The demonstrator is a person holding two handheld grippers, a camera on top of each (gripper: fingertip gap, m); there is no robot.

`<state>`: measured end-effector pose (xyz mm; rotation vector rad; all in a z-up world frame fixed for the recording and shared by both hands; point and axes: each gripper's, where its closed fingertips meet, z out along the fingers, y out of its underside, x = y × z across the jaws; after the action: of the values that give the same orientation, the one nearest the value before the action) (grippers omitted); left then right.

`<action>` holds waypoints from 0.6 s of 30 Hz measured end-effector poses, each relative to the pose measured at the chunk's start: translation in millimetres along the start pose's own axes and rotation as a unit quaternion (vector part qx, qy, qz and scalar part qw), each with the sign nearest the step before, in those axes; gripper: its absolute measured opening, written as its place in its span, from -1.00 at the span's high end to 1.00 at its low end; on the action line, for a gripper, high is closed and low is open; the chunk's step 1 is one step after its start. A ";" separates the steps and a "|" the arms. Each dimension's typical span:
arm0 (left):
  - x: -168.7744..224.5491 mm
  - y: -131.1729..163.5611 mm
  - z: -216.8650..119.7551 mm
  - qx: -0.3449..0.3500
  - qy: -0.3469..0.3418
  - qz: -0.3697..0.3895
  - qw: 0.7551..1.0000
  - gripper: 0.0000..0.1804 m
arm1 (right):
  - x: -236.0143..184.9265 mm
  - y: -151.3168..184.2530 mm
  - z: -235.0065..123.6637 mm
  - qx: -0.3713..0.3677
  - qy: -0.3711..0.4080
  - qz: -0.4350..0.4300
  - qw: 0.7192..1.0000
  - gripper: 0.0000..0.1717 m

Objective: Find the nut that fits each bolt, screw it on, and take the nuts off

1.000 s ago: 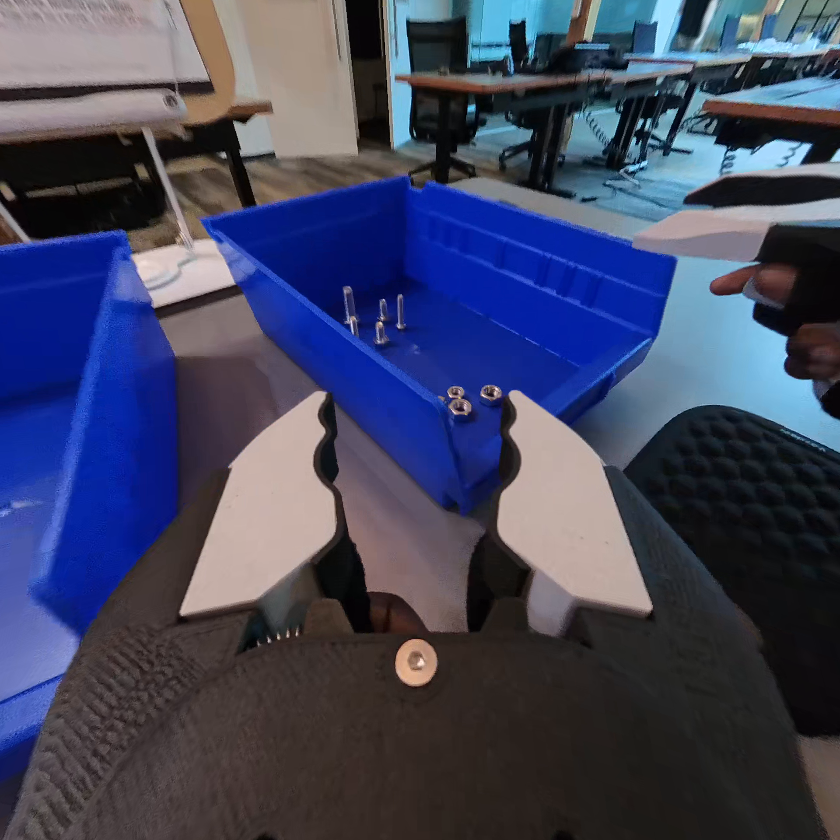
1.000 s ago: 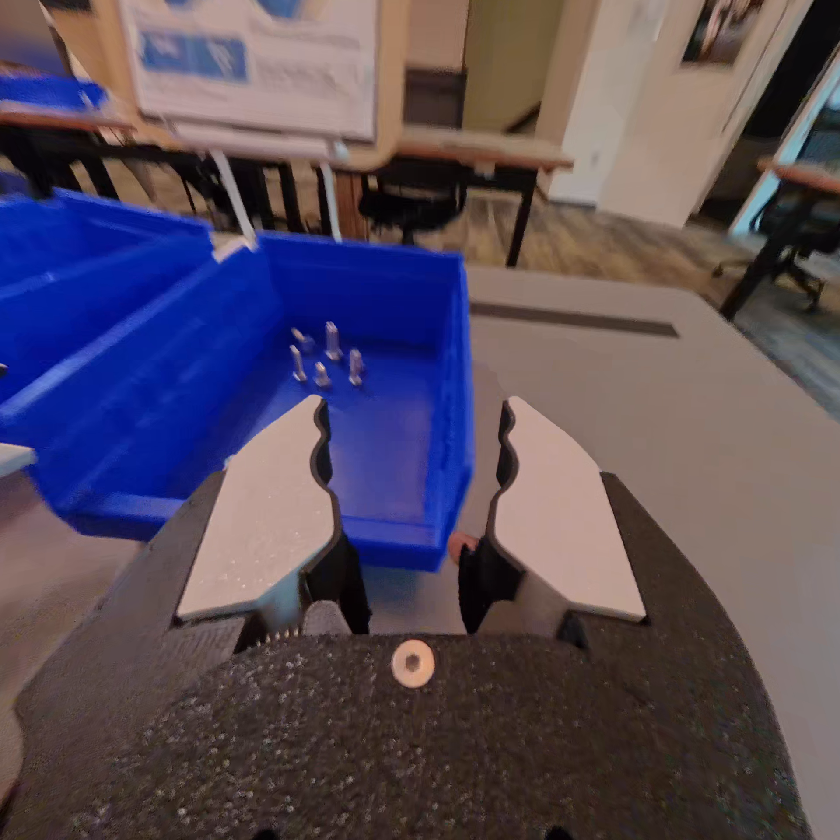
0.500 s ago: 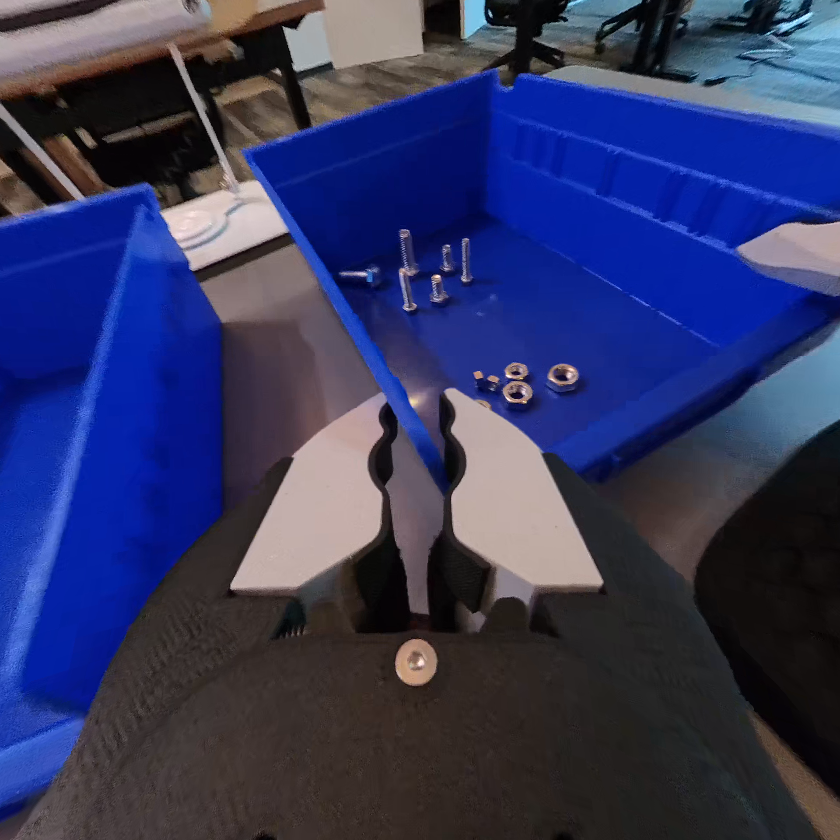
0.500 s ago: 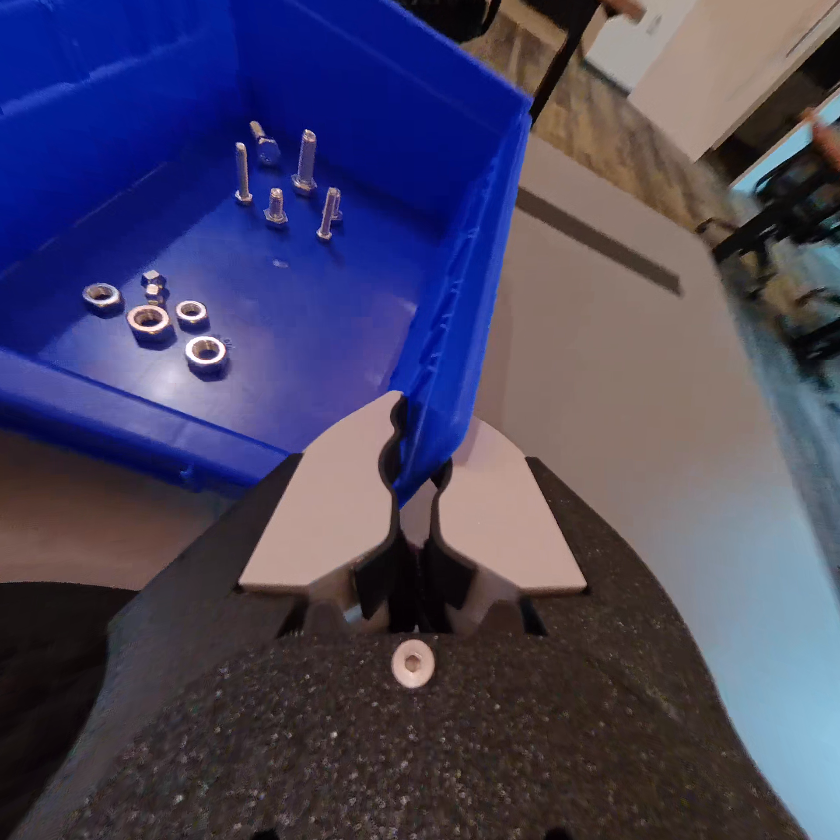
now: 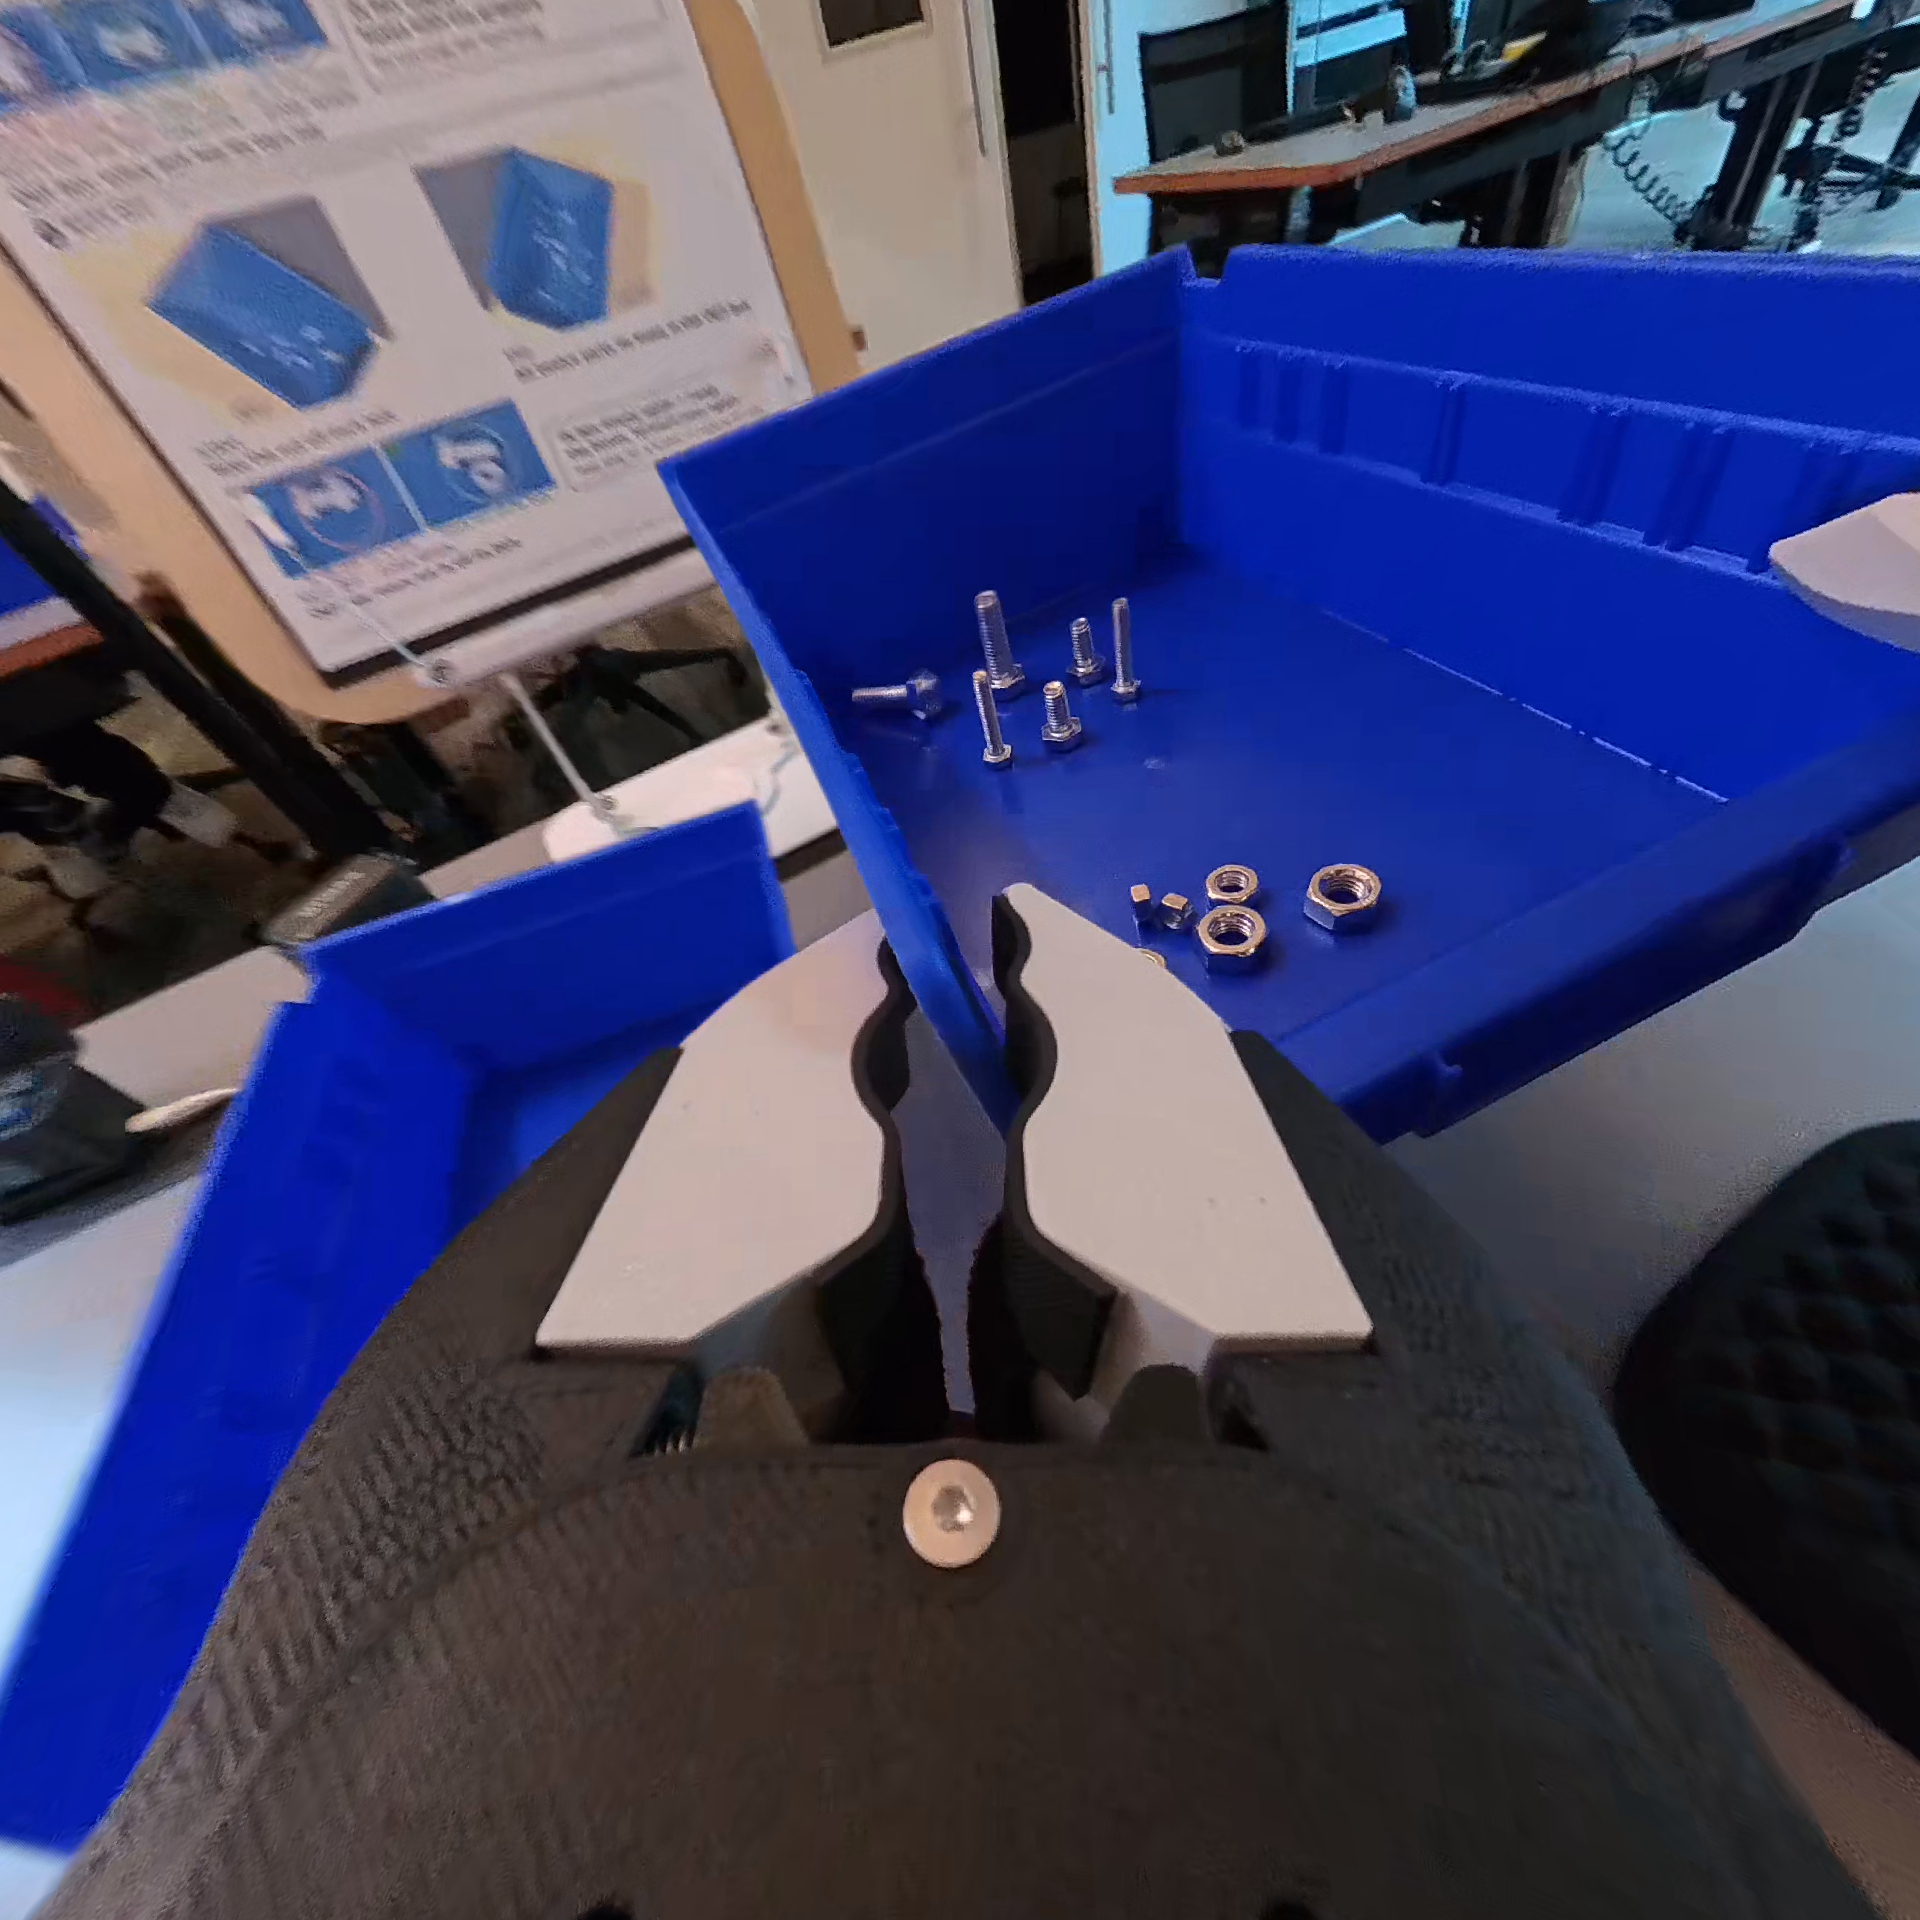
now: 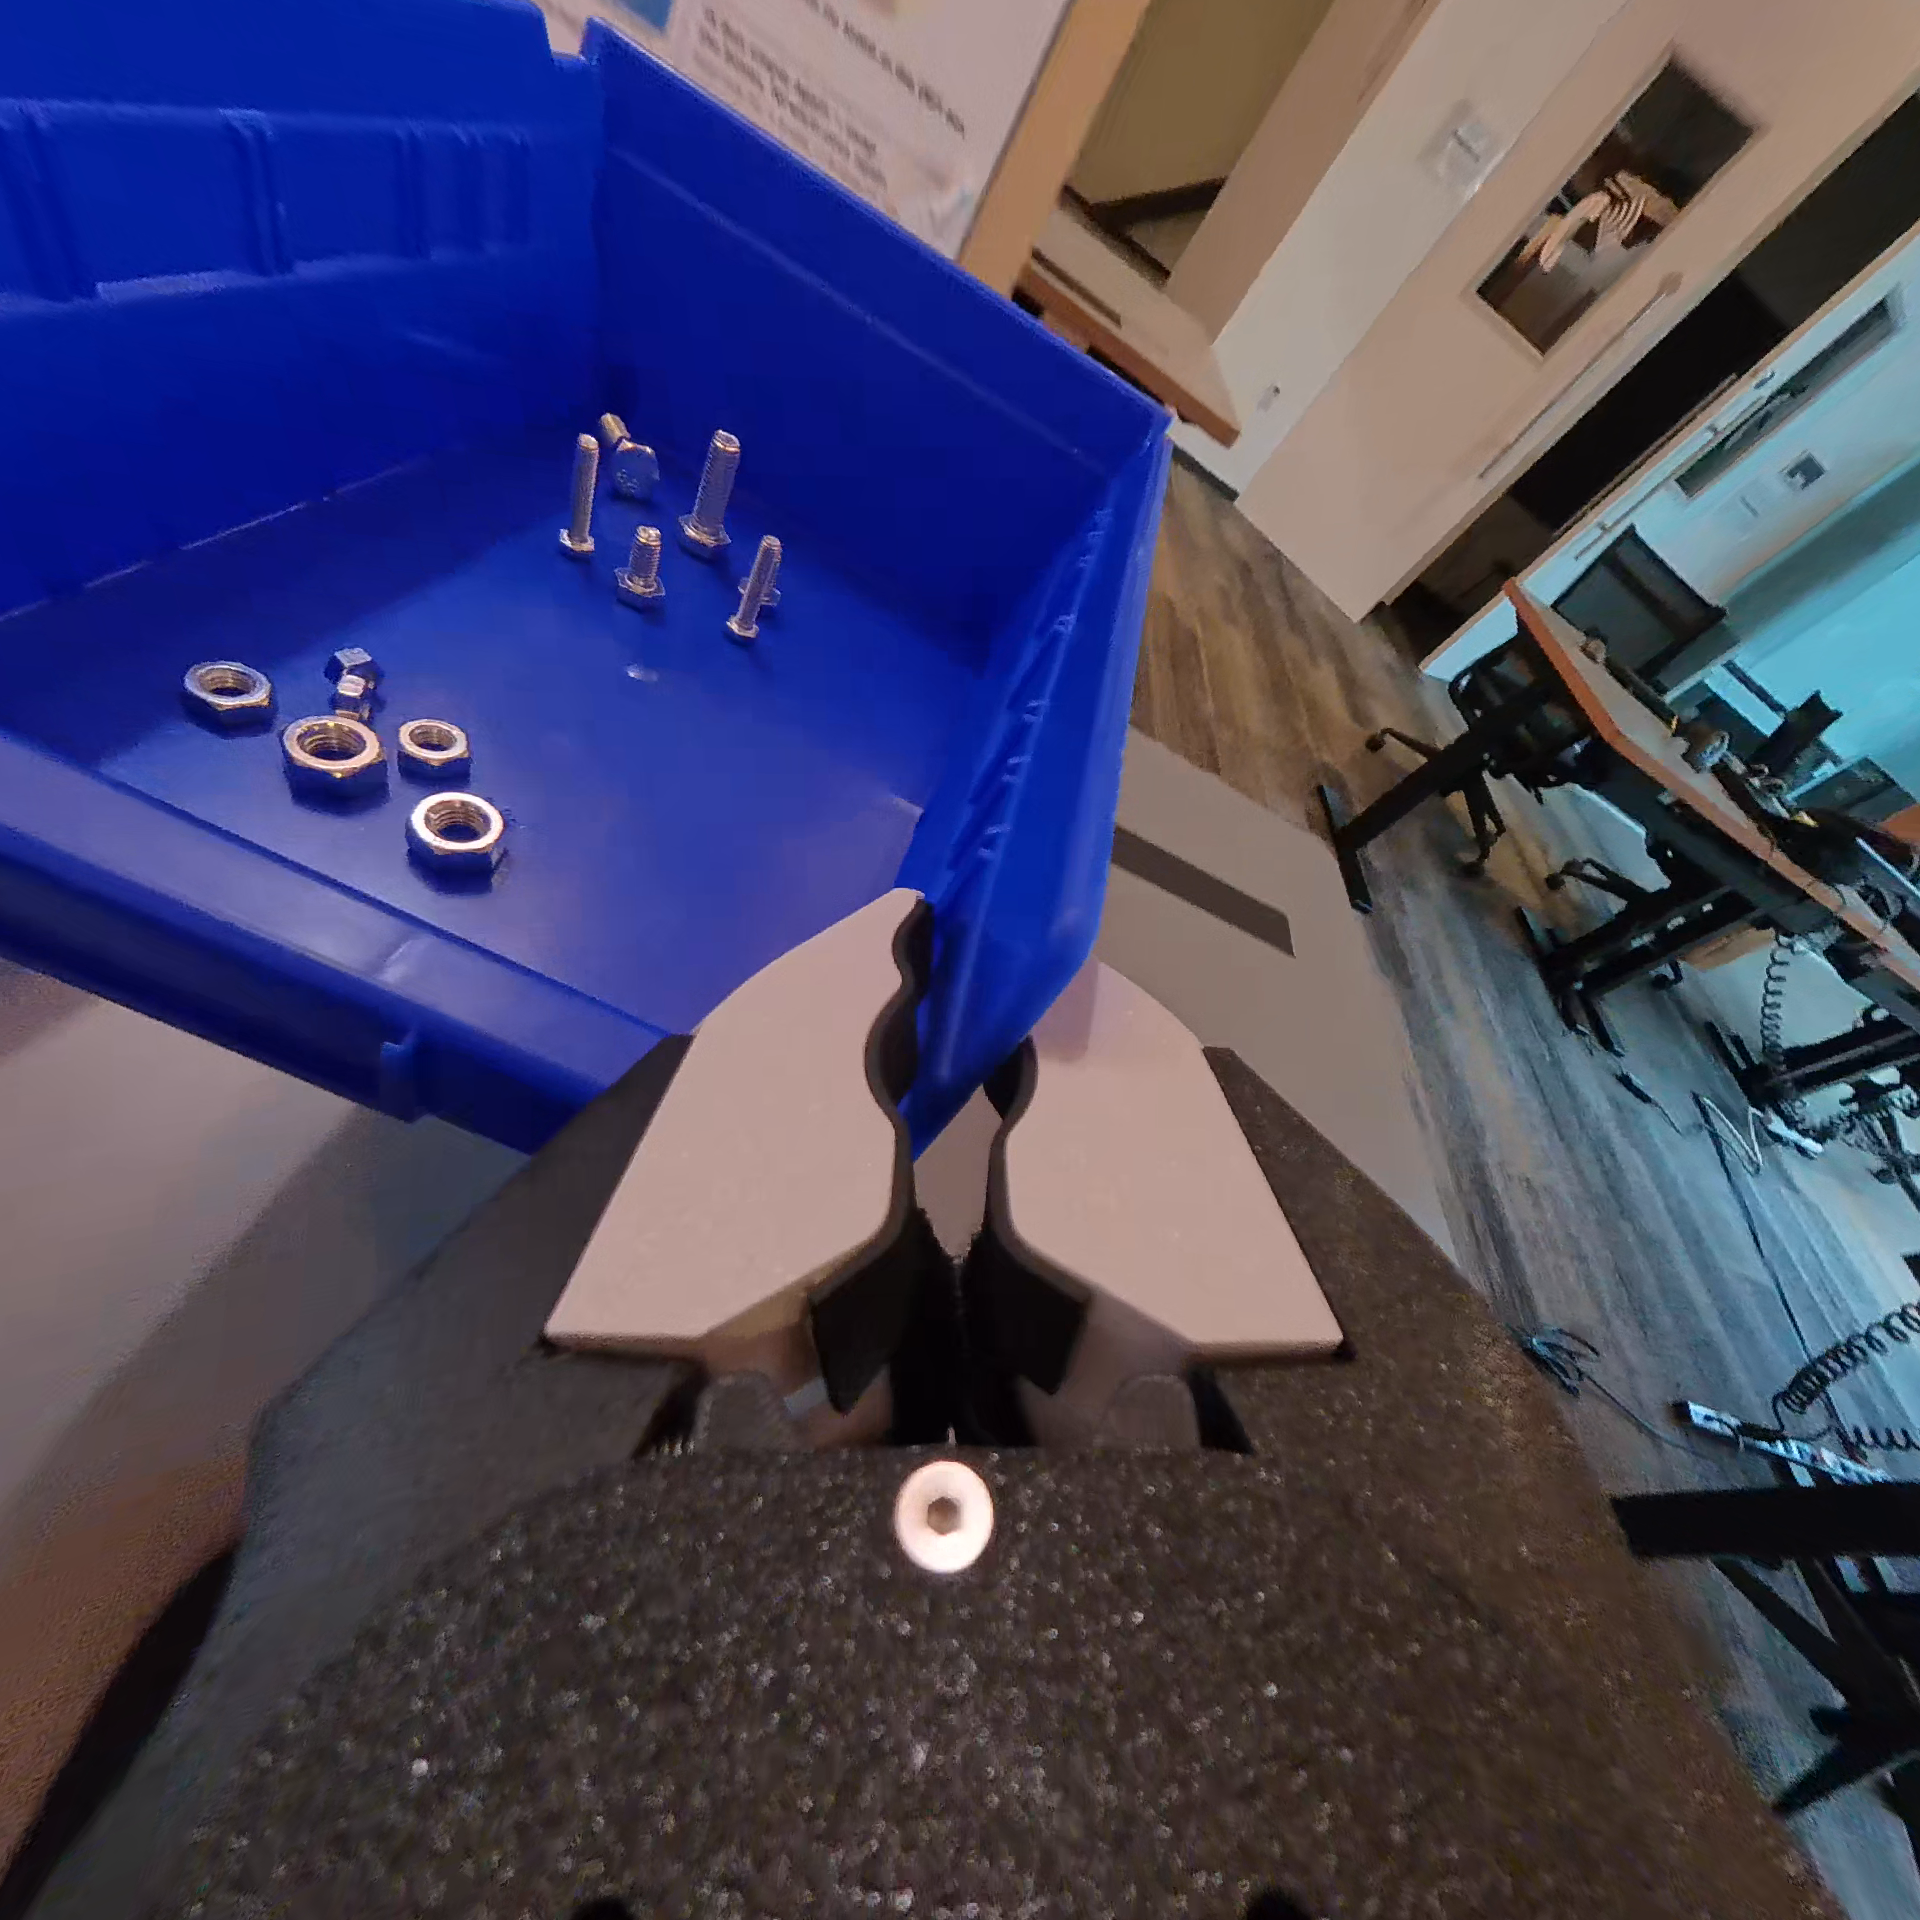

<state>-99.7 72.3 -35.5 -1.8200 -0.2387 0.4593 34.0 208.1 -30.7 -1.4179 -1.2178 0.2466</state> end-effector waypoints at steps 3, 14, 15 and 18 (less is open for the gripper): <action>-32.3 -15.3 -22.9 0.011 -0.034 0.010 0.999 0.85 | -16.1 -36.7 -0.3 0.030 -0.014 0.001 0.999 0.91; -180.8 4.0 -147.1 -0.006 -0.190 0.008 0.982 0.85 | -166.0 -164.6 5.7 0.139 -0.141 -0.016 0.980 0.91; -193.3 9.3 -159.9 -0.011 -0.204 0.009 0.979 0.85 | -183.8 -172.7 5.4 0.146 -0.154 -0.019 0.977 0.91; -226.8 28.2 -196.7 -0.027 -0.246 0.010 0.969 0.85 | -235.9 -193.7 3.3 0.166 -0.194 -0.021 0.967 0.90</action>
<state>-222.2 -196.0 27.1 -1.7377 -0.5767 0.9244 -169.4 -15.1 13.8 -1.0782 -1.4428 0.6907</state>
